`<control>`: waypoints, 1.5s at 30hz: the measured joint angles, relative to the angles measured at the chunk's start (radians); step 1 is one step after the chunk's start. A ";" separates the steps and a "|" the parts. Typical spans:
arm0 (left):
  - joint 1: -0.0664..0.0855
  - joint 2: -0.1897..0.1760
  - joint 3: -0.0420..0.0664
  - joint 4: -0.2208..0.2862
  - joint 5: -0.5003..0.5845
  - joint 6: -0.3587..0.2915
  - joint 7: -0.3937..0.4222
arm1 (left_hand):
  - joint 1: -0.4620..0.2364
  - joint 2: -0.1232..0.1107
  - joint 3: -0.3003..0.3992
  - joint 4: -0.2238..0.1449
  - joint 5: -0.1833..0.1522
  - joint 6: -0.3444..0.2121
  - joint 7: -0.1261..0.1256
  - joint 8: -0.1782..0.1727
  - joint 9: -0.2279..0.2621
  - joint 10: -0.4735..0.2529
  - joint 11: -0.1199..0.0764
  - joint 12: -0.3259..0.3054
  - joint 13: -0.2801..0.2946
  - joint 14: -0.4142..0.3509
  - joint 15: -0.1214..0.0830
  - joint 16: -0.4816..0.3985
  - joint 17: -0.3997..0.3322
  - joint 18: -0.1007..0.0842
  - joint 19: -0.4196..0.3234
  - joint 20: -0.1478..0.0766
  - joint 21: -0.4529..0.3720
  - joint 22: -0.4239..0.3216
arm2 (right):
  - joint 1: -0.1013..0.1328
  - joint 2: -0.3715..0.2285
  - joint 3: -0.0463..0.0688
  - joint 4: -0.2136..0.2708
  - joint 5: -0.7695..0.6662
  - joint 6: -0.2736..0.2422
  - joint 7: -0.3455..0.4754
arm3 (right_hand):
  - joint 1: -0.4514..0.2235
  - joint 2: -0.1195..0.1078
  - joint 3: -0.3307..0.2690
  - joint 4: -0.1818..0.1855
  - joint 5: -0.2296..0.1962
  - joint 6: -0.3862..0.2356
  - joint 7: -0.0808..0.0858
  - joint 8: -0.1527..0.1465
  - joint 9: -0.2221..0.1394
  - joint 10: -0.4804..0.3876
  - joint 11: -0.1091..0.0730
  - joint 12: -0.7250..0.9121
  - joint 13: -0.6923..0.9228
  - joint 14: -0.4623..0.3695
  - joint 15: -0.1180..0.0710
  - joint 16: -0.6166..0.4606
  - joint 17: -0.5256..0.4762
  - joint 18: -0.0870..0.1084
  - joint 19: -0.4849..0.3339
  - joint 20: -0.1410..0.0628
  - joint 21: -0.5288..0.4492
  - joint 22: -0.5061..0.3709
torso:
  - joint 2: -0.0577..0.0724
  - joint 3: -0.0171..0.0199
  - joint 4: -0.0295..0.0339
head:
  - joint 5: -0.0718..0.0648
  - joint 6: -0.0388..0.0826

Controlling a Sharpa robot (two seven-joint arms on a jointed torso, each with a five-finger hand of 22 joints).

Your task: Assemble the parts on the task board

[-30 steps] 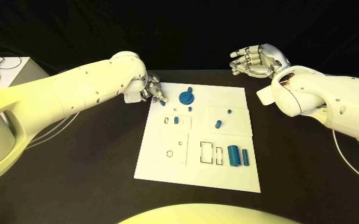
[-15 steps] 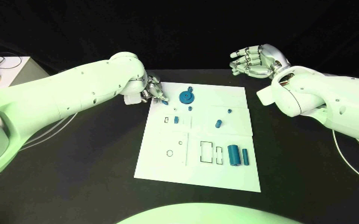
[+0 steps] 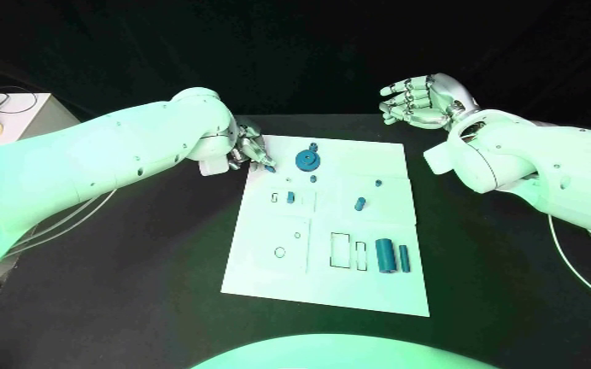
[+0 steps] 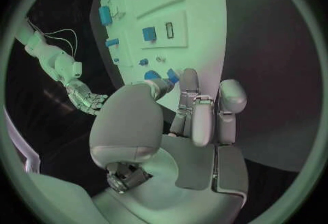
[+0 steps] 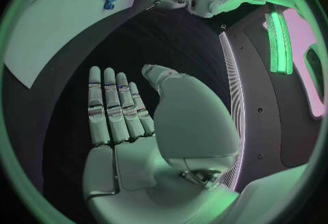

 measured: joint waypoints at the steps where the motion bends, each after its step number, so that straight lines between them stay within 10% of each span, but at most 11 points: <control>1: 0.000 -0.008 0.000 0.009 0.000 -0.004 0.000 | -0.004 -0.004 0.005 -0.005 0.000 0.000 0.000 0.000 0.027 0.000 0.000 0.000 0.000 0.000 0.000 0.000 0.000 0.000 0.000 0.000 0.000 0.000 | 0.000 0.000 0.000 0.000 0.000 0.000 0.000 | 0.000 0.000 0.000 0.000 0.000 0.000 0.000 0.000 0.000 0.000 0.000 0.000 0.000 0.000 0.000 -0.003 -0.001 0.000 0.000 0.000 0.000 -0.002 | 0.000 0.0002 0.0000 | 0.000 0.000; 30: -0.002 -0.036 -0.007 0.061 -0.055 -0.093 0.029 | -0.019 -0.038 0.031 -0.031 -0.005 0.000 0.000 -0.001 0.103 0.001 0.002 0.000 -0.004 0.004 -0.004 0.000 0.000 0.000 0.000 0.000 0.000 -0.001 | -0.007 -0.003 0.000 0.000 0.008 0.000 0.001 | -0.015 0.007 0.000 0.000 0.000 0.000 0.000 -0.004 -0.001 0.000 0.000 0.000 0.000 -0.004 0.004 -0.007 -0.009 0.000 0.000 0.000 0.000 -0.016 | 0.002 -0.0008 -0.0012 | 0.008 0.009; 33: -0.004 -0.026 -0.008 0.050 -0.067 -0.095 0.031 | -0.014 -0.046 0.131 -0.131 -0.008 0.000 0.000 0.004 0.108 0.007 -0.003 0.000 -0.004 0.004 -0.004 0.000 0.000 0.000 0.000 0.000 0.000 0.001 | -0.007 -0.003 0.000 0.000 0.009 0.001 0.001 | -0.014 0.006 0.000 0.000 0.000 0.000 0.000 -0.004 -0.001 0.000 0.000 0.000 0.000 -0.004 0.004 -0.007 -0.009 0.000 0.000 0.000 0.000 -0.016 | 0.002 -0.0008 -0.0012 | 0.008 0.009; 45: -0.005 -0.007 -0.009 0.031 -0.134 -0.085 0.039 | -0.015 -0.047 0.131 -0.131 -0.008 0.001 0.000 0.005 0.106 0.008 -0.001 0.000 -0.004 0.004 -0.004 0.000 0.000 0.000 0.000 0.000 0.000 0.002 | -0.007 -0.003 0.000 0.000 0.010 0.001 0.001 | -0.014 0.006 0.000 0.000 0.000 0.000 0.000 -0.004 -0.001 0.000 0.000 0.000 0.000 -0.004 0.004 -0.007 -0.009 0.000 0.000 0.000 0.000 -0.016 | 0.002 -0.0001 -0.0015 | 0.008 0.010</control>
